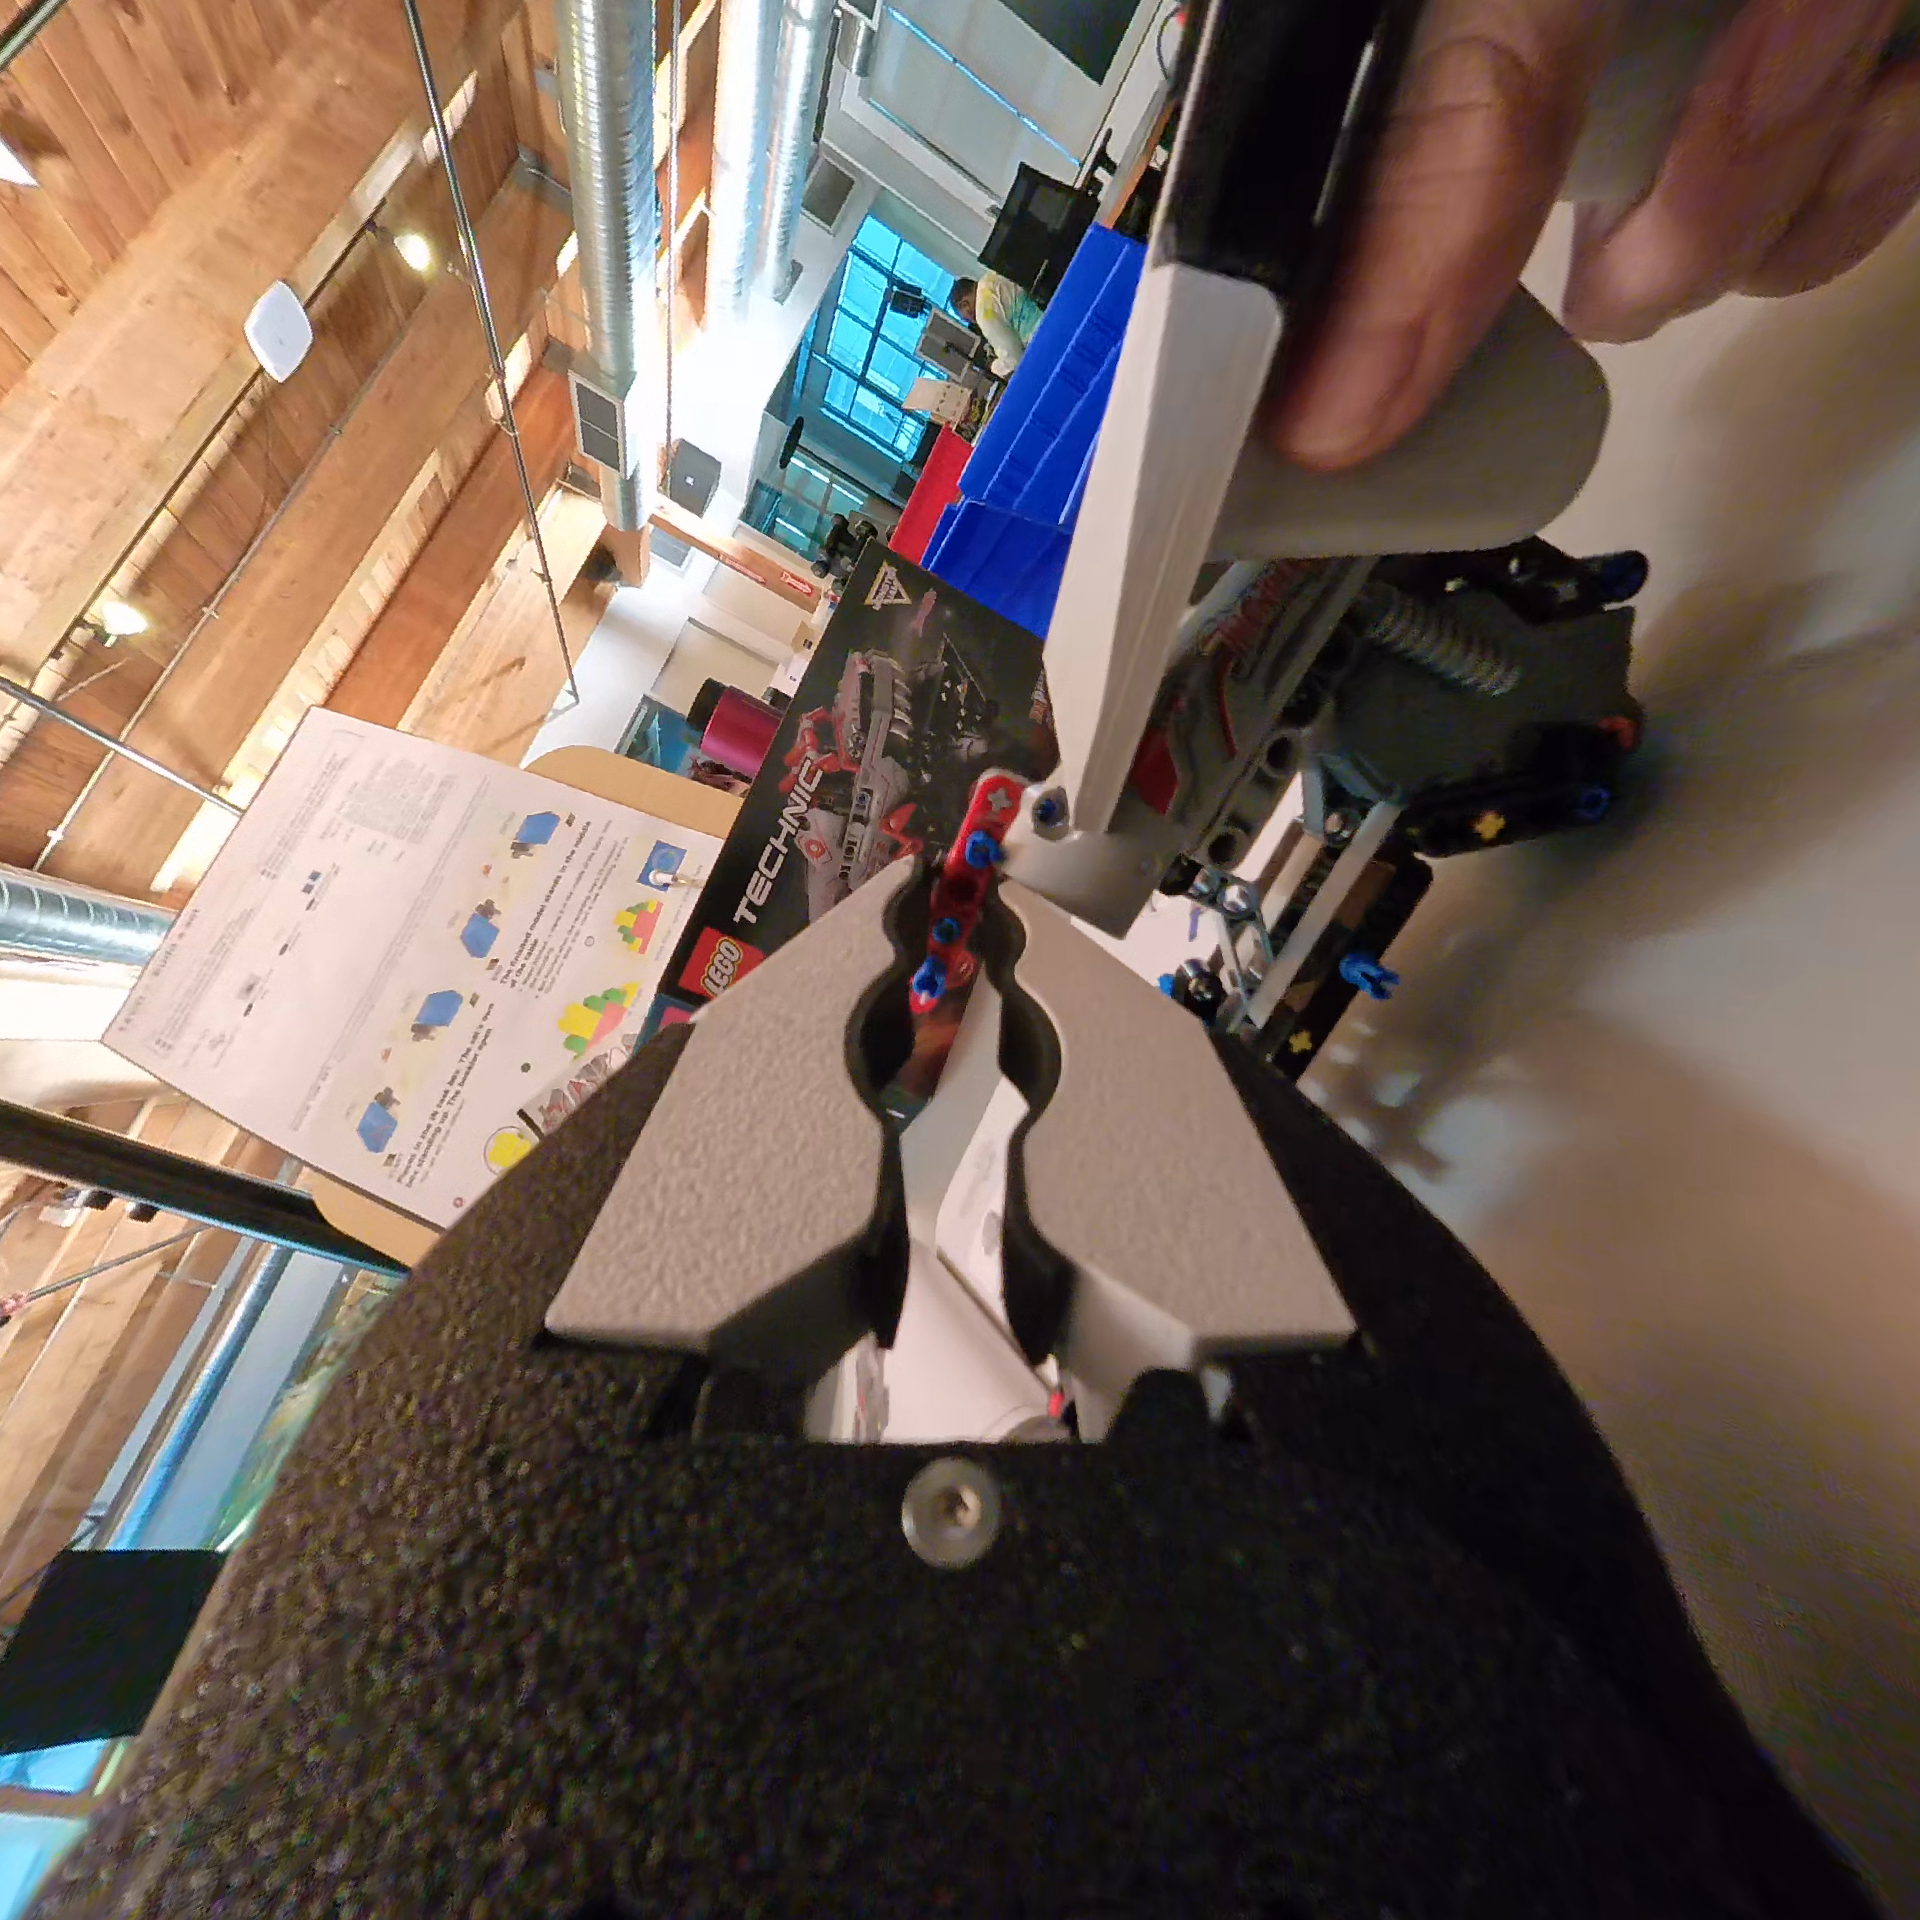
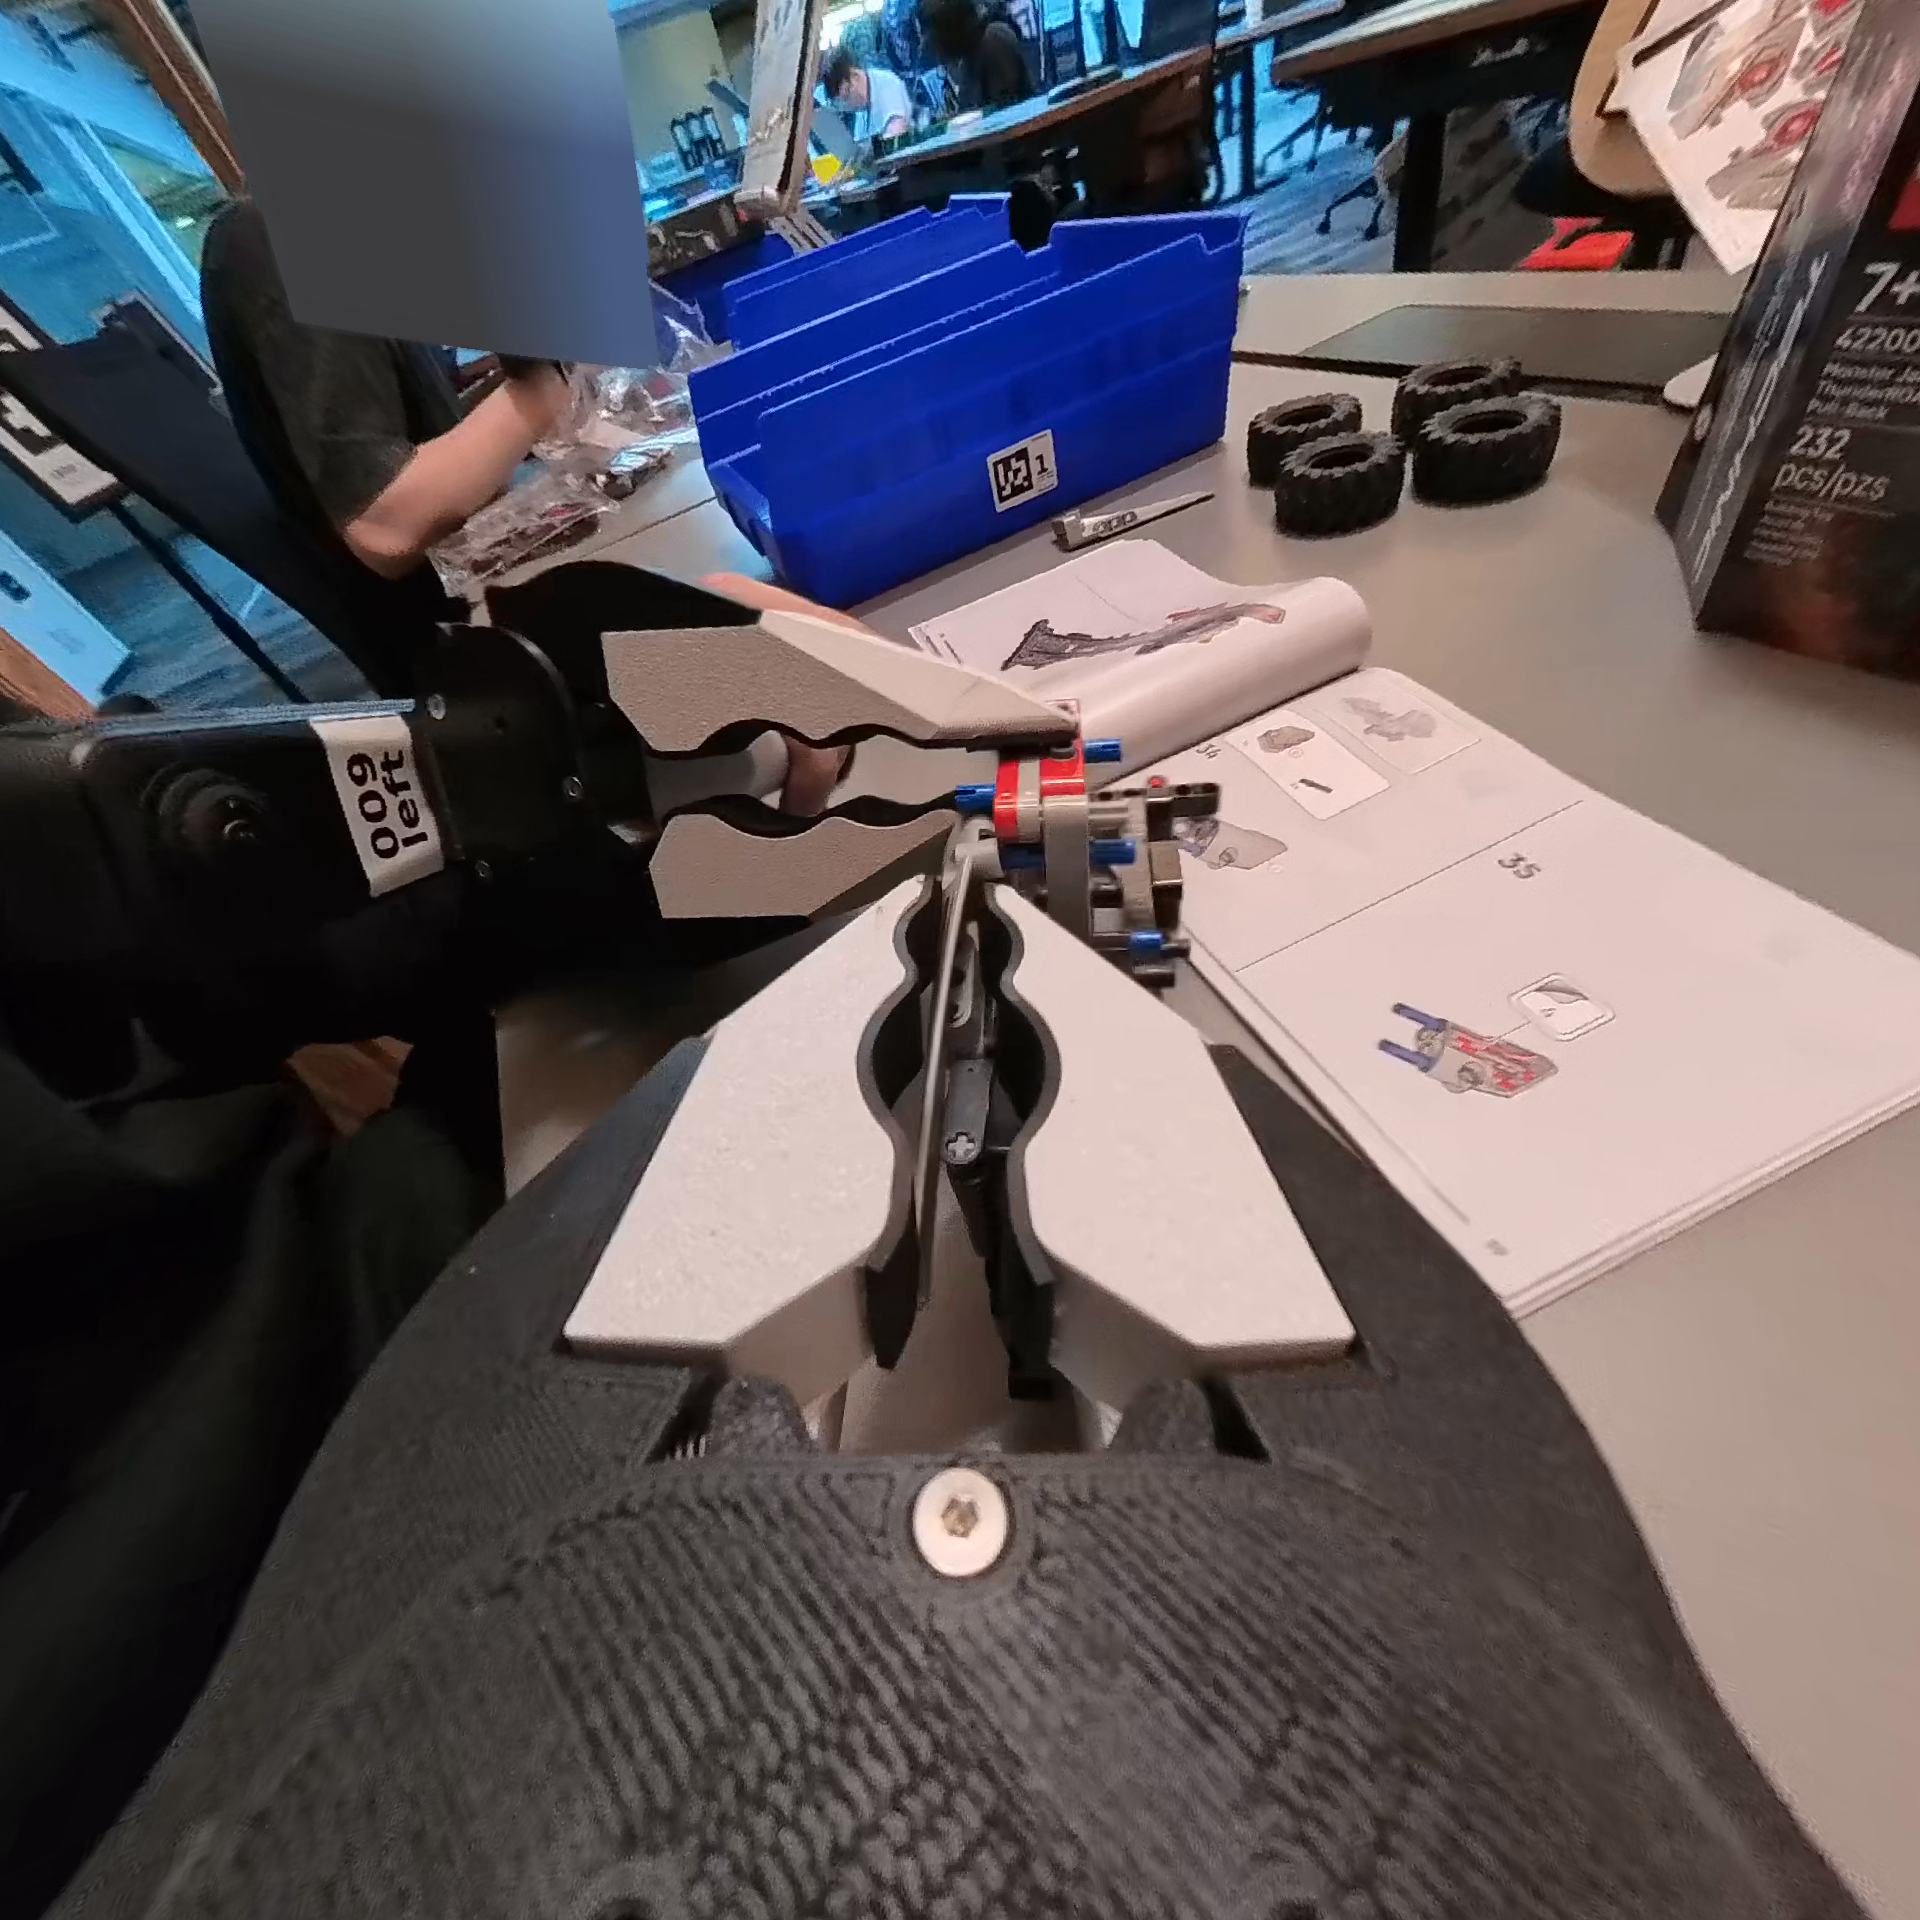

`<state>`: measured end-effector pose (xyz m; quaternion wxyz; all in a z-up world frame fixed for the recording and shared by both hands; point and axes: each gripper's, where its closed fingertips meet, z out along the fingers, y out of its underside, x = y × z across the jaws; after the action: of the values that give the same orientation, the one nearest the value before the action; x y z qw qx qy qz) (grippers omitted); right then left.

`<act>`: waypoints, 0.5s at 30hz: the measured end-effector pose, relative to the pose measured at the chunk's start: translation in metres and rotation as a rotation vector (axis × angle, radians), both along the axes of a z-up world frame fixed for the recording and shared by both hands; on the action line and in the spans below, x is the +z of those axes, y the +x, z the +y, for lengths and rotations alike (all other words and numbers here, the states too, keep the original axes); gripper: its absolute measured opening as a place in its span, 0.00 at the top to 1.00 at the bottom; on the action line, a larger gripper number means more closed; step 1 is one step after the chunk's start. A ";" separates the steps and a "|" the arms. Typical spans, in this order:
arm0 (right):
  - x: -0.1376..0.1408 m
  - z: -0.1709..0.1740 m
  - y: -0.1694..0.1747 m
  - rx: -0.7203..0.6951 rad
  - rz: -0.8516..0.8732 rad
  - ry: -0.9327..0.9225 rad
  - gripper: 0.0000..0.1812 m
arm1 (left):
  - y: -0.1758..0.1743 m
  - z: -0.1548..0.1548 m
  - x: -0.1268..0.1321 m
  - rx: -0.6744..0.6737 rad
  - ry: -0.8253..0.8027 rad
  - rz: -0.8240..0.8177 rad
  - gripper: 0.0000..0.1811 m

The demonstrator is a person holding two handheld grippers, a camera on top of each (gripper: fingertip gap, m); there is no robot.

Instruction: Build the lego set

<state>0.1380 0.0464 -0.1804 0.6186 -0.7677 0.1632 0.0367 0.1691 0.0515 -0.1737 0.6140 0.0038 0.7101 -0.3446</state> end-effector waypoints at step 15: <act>-0.003 0.003 -0.006 0.043 0.031 -0.054 0.97 | -0.002 0.003 0.000 0.030 0.113 -0.056 0.97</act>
<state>0.1325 0.0491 -0.1838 0.5940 -0.7869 0.1571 0.0573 0.1667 0.0540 -0.1740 0.6373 0.0377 0.7111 -0.2945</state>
